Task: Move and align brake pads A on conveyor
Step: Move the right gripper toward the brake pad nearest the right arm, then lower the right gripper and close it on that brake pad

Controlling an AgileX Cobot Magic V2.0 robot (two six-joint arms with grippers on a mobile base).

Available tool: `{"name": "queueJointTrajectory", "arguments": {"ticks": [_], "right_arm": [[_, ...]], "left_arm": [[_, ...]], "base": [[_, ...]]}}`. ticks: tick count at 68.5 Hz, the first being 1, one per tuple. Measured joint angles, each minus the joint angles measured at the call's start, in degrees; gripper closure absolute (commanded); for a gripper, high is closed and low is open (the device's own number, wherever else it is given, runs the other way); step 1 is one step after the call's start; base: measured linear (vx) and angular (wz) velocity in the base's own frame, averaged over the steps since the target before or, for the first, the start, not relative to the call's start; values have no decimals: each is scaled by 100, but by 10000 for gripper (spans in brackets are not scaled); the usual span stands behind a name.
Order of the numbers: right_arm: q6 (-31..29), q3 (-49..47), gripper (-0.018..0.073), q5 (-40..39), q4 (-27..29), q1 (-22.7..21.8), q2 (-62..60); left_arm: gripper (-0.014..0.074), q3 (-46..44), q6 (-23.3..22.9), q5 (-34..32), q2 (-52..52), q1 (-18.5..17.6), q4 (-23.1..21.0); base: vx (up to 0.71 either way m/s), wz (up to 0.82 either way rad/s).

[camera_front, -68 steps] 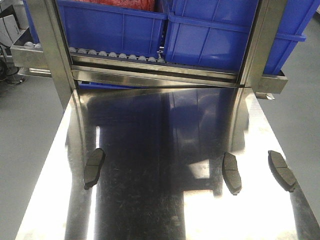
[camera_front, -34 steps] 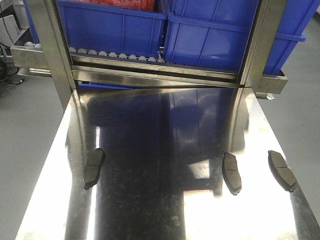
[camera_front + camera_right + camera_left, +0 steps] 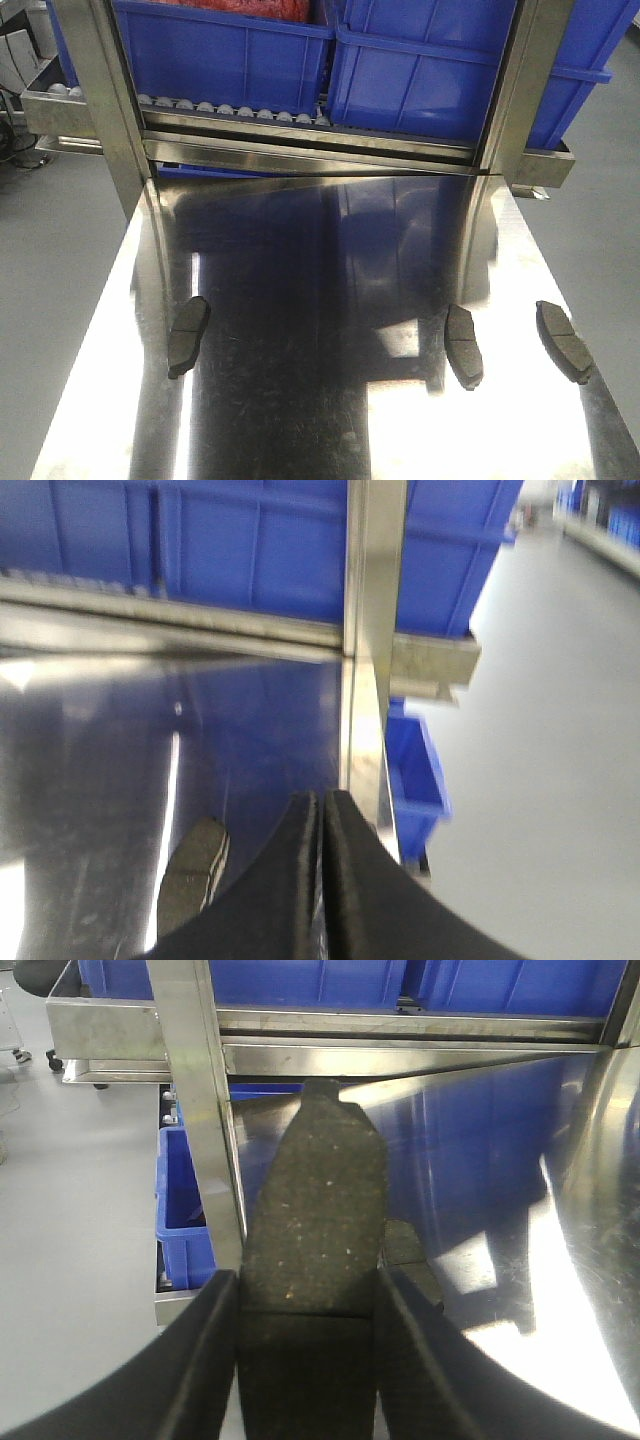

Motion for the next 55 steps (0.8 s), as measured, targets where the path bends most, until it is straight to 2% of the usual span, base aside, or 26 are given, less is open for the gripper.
{"name": "queueJointTrajectory", "arguments": {"ticks": [14, 21, 28, 39, 44, 46, 55], "right_arm": [[0, -1278, 553, 870, -30, 0, 1819], [0, -1507, 492, 896, -64, 0, 2466], [0, -1534, 337, 875, -75, 0, 2923], [0, -1534, -27, 854, -88, 0, 3332], [0, -1536, -137, 798, -160, 0, 3446], [0, -1536, -170, 763, -179, 0, 3500], [0, -1579, -162, 600, -216, 0, 3742]], "left_arm": [[505, 0, 0, 0, 0, 0, 0], [505, 0, 0, 0, 0, 0, 0], [505, 0, 0, 0, 0, 0, 0], [505, 0, 0, 0, 0, 0, 0], [505, 0, 0, 0, 0, 0, 0], [505, 0, 0, 0, 0, 0, 0], [505, 0, 0, 0, 0, 0, 0]], "base": [[0, 0], [0, 0], [0, 0], [0, 0], [0, 0], [0, 0], [0, 0]]}}
